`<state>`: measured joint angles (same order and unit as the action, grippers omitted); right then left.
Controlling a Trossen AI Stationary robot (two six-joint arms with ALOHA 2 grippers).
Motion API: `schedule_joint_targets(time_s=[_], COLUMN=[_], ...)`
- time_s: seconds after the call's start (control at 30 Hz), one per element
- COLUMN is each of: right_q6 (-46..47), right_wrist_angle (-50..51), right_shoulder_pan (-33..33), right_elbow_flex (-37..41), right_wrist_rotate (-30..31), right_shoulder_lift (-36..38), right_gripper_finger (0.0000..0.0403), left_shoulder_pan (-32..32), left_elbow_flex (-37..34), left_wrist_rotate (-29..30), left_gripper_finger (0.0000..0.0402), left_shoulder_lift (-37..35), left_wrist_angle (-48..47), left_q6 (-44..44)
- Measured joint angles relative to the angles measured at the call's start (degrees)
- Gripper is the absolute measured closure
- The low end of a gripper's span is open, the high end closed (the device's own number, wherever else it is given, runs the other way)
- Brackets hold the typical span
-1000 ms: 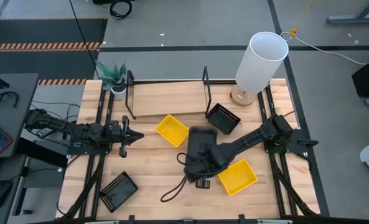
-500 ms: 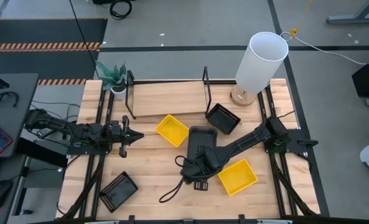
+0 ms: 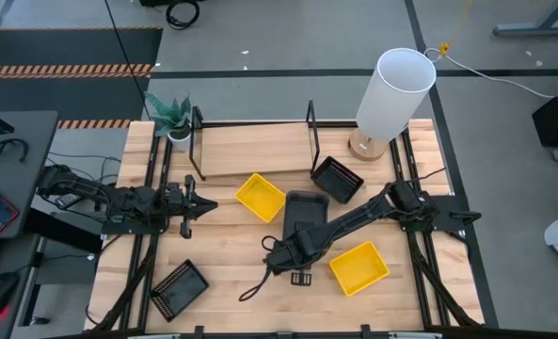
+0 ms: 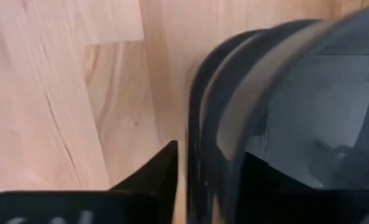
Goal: Stack baskets on shelf by color
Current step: Put the stacked gray bins on the shelf
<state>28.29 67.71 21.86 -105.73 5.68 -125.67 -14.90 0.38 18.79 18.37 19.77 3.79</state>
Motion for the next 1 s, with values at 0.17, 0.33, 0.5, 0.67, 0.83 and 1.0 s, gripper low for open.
schedule_joint_targets(time_s=[0.17,0.33,0.5,0.67,0.83,1.0], right_q6=[-0.1,-1.4,-1.6,-1.7,-5.1,-10.4], right_wrist_angle=[0.3,2.2,6.6,9.4,10.4,13.4], right_shoulder_pan=[-0.3,-0.3,-0.3,-0.2,-0.3,-0.8], right_elbow_flex=[0.0,0.0,0.0,0.0,-1.0,-7.2], right_wrist_rotate=[-1.1,-1.2,-1.1,-0.8,2.6,6.9], right_shoulder_lift=[0.0,0.1,1.4,4.0,6.7,6.8], right_gripper_finger=[0.0364,0.0380,0.0381,0.0388,0.0386,0.0387], left_shoulder_pan=[0.0,0.0,0.0,0.0,0.0,0.0], left_elbow_flex=[0.0,0.0,0.0,0.0,0.0,0.0], left_wrist_rotate=[0.0,0.0,0.0,0.0,0.0,0.0], left_gripper_finger=[0.0370,0.0373,0.0365,0.0364,0.0372,0.0372], left_shoulder_lift=[0.0,0.0,0.0,0.0,0.0,0.0], left_wrist_angle=[0.0,0.0,0.0,0.0,0.0,0.0], left_q6=[0.0,0.0,0.0,0.0,0.0,0.0])
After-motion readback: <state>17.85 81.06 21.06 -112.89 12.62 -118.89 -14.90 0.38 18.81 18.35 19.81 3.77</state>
